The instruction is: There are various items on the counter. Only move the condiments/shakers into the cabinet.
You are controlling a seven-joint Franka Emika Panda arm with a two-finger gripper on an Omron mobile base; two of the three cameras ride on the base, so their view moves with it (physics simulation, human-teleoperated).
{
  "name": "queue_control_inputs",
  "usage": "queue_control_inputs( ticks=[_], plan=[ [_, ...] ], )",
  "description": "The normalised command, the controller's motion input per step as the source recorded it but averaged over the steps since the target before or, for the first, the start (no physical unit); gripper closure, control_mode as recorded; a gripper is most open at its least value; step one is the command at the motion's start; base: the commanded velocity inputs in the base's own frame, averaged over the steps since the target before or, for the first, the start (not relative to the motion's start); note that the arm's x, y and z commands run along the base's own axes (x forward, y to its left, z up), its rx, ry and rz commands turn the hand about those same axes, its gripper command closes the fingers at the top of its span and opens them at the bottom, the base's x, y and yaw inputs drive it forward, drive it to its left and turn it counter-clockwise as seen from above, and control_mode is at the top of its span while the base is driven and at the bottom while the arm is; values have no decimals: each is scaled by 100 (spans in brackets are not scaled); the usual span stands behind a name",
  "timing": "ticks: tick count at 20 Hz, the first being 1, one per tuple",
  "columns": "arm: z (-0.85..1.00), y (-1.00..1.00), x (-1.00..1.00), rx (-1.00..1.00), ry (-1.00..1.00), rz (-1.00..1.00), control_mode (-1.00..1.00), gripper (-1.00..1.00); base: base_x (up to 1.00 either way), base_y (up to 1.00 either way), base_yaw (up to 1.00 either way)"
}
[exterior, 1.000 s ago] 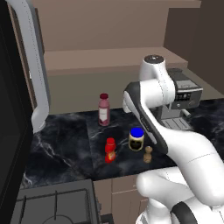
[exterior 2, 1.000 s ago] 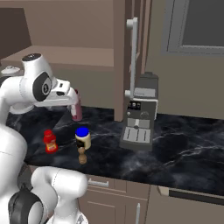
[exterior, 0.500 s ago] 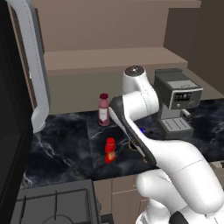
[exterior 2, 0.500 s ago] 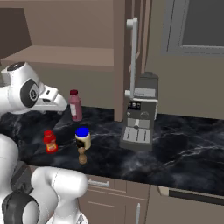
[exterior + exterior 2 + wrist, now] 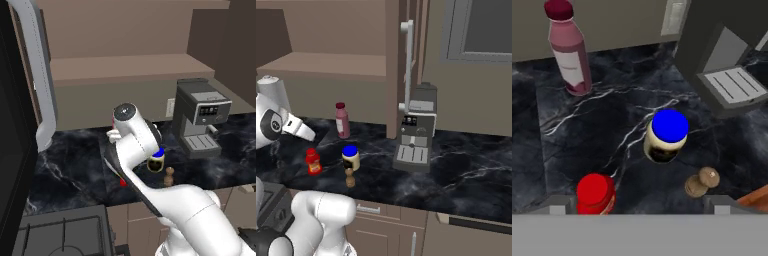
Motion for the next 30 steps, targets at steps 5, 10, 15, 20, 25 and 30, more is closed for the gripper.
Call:
queue_control_inputs(
  ticks=[5,10,15,20,25,30],
  plan=[
    [-42,45,17,0,-7,-18,-100,-100,0,0,0],
    [-33,43,20,0,0,-16,-100,-100,0,0,0],
    [-27,29,26,0,0,-15,-100,-100,0,0,0],
    [-30,8,25,-1,0,-16,-100,-100,0,0,0],
    [-32,0,5,-4,0,-14,-100,-100,0,0,0],
    [-32,0,2,-4,0,-10,-100,-100,0,0,0]
  ],
)
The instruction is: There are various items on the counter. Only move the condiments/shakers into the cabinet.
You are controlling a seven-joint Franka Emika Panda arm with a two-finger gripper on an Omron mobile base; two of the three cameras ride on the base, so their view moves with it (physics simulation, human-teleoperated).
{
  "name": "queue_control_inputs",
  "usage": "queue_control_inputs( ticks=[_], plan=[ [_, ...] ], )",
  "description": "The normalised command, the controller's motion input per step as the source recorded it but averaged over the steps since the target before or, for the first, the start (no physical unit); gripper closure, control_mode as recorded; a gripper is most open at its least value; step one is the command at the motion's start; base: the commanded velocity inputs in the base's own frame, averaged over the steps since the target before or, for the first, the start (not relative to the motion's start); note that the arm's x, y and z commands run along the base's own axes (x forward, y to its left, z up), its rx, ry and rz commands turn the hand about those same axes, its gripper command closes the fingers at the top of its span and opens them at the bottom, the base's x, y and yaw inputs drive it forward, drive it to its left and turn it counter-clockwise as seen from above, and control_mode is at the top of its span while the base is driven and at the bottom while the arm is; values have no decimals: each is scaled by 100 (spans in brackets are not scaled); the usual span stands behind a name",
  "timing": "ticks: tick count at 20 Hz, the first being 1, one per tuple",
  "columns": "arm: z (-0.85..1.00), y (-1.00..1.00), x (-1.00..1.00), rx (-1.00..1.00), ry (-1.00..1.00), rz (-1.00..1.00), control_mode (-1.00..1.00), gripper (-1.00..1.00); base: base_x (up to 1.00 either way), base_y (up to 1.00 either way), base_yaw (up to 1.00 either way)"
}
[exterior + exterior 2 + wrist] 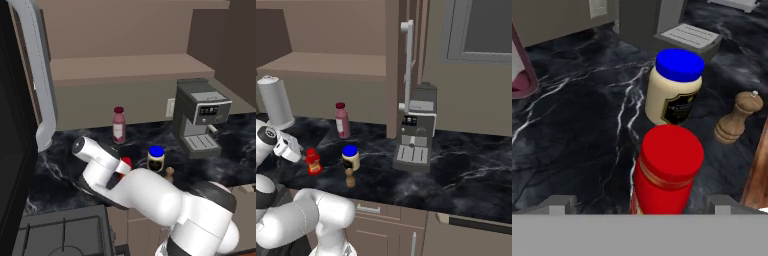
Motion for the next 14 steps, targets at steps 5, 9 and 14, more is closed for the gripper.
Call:
queue_control_inputs(
  ticks=[5,9,14],
  plan=[
    [-26,0,0,-5,0,-5,-100,-100,0,0,0],
    [-22,0,0,-4,0,-3,-100,-100,0,0,0],
    [-19,0,3,-5,0,-1,-100,-100,0,0,0]
  ],
)
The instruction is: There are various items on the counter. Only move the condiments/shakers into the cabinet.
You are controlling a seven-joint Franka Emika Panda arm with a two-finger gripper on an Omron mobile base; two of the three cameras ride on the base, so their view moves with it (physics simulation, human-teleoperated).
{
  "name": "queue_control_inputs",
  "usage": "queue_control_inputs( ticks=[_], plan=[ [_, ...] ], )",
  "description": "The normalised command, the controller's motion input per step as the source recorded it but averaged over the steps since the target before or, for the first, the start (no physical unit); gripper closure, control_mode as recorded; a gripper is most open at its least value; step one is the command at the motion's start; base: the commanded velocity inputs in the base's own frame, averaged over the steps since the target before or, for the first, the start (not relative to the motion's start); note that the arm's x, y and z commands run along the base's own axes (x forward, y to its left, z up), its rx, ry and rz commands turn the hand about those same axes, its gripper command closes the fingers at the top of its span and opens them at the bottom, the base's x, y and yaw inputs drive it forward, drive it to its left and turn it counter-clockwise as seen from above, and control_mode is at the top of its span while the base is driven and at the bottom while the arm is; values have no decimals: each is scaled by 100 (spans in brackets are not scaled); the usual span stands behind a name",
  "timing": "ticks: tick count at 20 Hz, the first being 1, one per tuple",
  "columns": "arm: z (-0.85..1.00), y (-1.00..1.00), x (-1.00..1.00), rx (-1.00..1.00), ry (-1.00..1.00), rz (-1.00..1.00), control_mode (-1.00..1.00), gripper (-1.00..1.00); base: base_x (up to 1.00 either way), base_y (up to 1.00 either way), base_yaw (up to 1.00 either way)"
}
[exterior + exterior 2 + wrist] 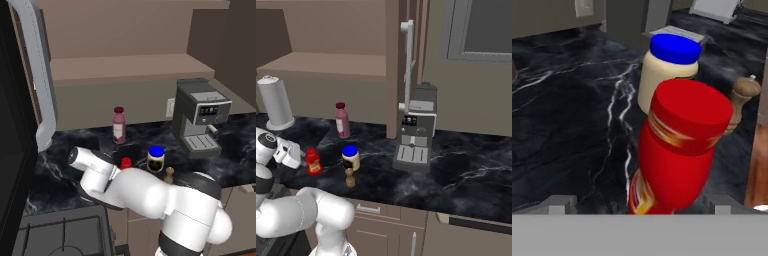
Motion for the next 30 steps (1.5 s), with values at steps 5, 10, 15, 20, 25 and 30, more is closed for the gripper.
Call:
queue_control_inputs(
  ticks=[5,10,15,20,25,30],
  plan=[
    [-10,-4,2,-5,0,0,-100,-100,0,0,0],
    [-7,-14,7,-4,0,0,-100,-100,0,0,0],
    [-8,-14,12,-3,0,0,-100,-100,0,0,0],
    [-6,-21,2,-3,0,0,-100,-100,0,0,0],
    [-3,-23,0,-3,0,0,-100,100,0,0,0],
    [21,-14,-8,0,-4,1,-100,100,0,0,0]
  ],
)
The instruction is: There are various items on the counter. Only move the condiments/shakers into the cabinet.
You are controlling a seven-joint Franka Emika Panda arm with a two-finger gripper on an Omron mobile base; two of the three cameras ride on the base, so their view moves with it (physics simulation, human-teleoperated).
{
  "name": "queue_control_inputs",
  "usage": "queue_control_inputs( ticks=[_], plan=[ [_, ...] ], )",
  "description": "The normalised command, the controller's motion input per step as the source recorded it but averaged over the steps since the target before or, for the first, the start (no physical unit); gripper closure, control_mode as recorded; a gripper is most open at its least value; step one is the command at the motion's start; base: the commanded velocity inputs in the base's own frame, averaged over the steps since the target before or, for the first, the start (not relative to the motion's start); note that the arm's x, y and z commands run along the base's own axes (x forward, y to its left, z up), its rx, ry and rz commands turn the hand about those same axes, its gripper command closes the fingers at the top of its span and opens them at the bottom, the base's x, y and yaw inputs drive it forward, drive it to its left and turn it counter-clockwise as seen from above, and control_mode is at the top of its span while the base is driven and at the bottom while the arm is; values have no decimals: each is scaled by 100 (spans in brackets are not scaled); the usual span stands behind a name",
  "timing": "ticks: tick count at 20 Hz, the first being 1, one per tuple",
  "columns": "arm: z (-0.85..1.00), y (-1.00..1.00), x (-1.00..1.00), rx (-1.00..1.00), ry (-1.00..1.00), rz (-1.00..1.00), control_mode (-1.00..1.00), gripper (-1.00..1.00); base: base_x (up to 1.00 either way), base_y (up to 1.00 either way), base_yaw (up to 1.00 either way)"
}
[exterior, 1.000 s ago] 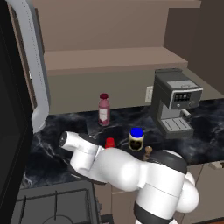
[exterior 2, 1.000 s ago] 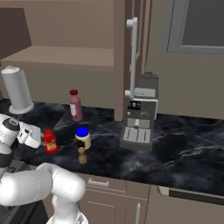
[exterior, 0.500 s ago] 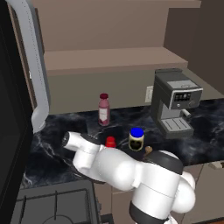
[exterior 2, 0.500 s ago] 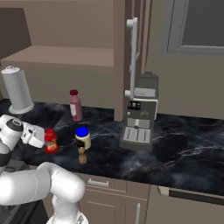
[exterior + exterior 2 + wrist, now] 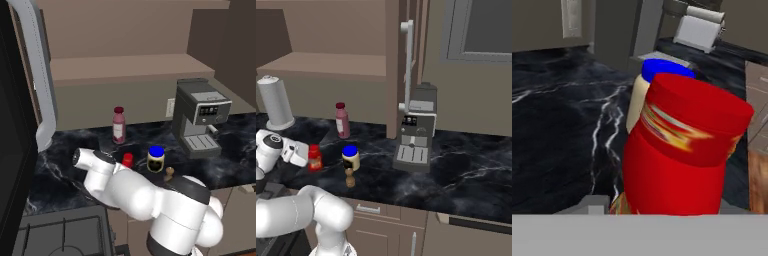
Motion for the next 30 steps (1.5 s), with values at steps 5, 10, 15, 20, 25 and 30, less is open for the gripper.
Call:
queue_control_inputs(
  ticks=[5,10,15,20,25,30],
  plan=[
    [84,-34,-23,4,-10,17,-100,100,0,0,0],
    [54,-35,0,1,0,32,-100,100,0,0,0],
    [49,-23,0,0,0,44,-100,100,0,0,0],
    [81,-1,0,0,6,40,-100,100,0,0,0],
    [89,0,0,0,10,28,-100,100,0,0,0],
    [89,0,0,0,3,21,-100,100,0,0,0]
  ],
)
